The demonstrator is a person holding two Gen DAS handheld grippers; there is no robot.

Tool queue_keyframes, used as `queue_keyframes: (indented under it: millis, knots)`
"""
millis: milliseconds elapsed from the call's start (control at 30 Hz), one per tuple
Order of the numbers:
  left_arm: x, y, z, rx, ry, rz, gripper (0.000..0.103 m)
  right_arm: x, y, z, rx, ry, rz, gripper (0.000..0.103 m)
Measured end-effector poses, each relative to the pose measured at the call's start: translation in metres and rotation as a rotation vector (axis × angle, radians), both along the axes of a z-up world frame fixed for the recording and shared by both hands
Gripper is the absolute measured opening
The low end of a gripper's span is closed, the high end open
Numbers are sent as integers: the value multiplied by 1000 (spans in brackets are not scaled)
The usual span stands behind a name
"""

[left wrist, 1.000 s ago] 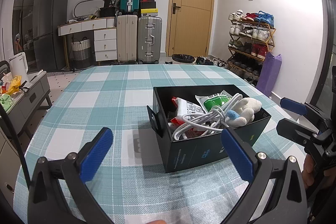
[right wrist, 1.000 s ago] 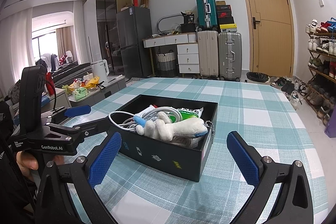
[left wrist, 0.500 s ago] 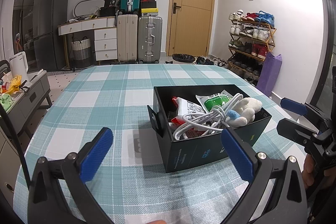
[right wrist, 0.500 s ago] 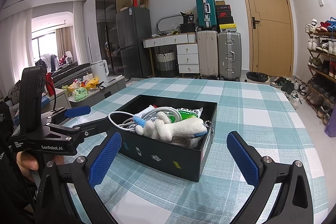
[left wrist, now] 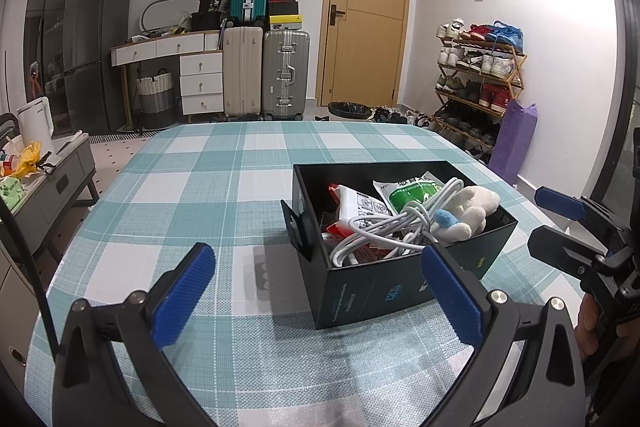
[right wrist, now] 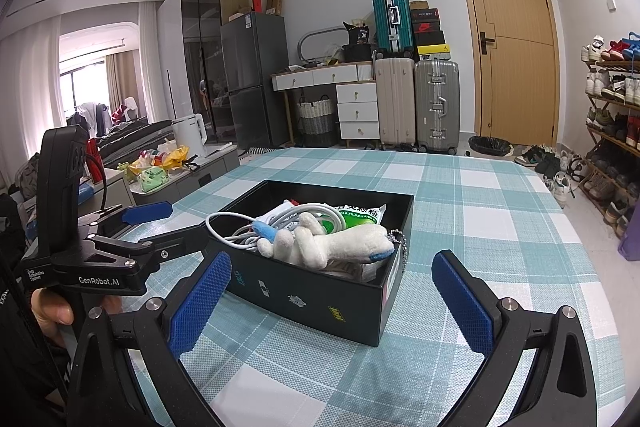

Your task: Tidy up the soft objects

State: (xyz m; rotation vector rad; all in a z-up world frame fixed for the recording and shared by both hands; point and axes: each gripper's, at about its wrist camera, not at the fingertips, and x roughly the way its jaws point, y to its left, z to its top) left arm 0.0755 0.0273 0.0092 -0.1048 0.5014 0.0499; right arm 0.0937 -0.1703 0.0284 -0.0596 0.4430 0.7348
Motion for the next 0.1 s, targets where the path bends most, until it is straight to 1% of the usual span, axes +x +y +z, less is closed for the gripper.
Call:
queue_keyframes:
  millis: [100]
  knots:
    - [0, 1, -2, 0, -3, 13, 103, 0, 0, 0, 0, 0, 0, 102]
